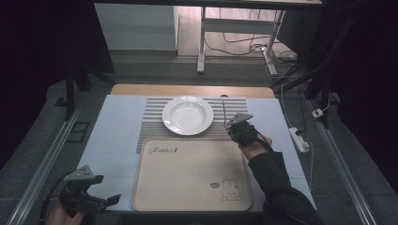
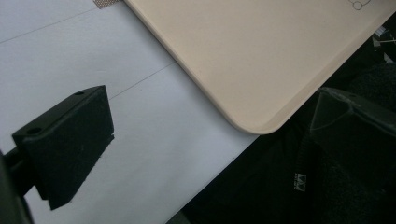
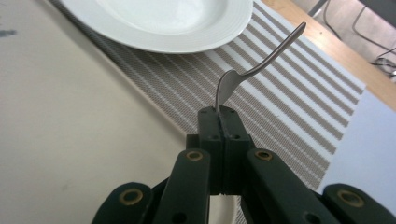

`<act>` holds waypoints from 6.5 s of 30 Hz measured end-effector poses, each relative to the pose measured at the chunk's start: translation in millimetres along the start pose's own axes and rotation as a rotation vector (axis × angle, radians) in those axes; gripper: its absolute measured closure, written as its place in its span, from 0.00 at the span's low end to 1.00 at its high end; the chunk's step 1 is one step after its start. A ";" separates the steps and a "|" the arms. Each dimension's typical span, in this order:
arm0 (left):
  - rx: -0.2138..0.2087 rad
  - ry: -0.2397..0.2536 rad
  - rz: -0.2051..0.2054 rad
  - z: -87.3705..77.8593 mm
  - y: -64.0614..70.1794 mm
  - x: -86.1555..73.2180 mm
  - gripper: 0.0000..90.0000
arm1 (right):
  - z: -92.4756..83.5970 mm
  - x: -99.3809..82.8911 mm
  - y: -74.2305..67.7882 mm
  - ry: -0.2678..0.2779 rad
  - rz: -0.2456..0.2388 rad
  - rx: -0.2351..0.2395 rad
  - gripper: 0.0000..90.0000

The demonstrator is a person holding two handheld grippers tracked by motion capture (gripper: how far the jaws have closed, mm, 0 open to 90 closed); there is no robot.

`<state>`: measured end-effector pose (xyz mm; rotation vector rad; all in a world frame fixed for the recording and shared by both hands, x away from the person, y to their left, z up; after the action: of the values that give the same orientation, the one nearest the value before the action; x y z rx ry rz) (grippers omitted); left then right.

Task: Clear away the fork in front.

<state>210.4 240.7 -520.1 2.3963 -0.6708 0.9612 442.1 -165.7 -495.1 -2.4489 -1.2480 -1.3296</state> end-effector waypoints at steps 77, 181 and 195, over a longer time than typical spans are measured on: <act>-0.316 -0.112 0.558 121.2 44.6 112.0 0.00 | -118.0 -23.8 -148.7 0.193 -0.036 0.617 1.00; -0.023 -0.348 0.033 113.8 34.1 69.9 0.96 | -133.7 -50.8 -97.6 0.222 0.022 0.253 0.01; 0.075 -0.385 -0.135 118.3 14.1 52.2 0.96 | -138.1 -62.3 -92.3 0.194 0.042 0.220 0.02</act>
<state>294.0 147.3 -555.0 2.6838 -0.6022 0.4801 268.9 -201.8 -481.8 -2.1311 -1.2170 -1.3050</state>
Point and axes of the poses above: each handheld gripper's, and its own axes: z roughly forward along the jaws, x roughly out of its top, y roughly to its right, the point moved 6 cm from there along z, roughly forward along the jaws, and after that the axes turned 7 degrees about y, right-handed, at the moved point
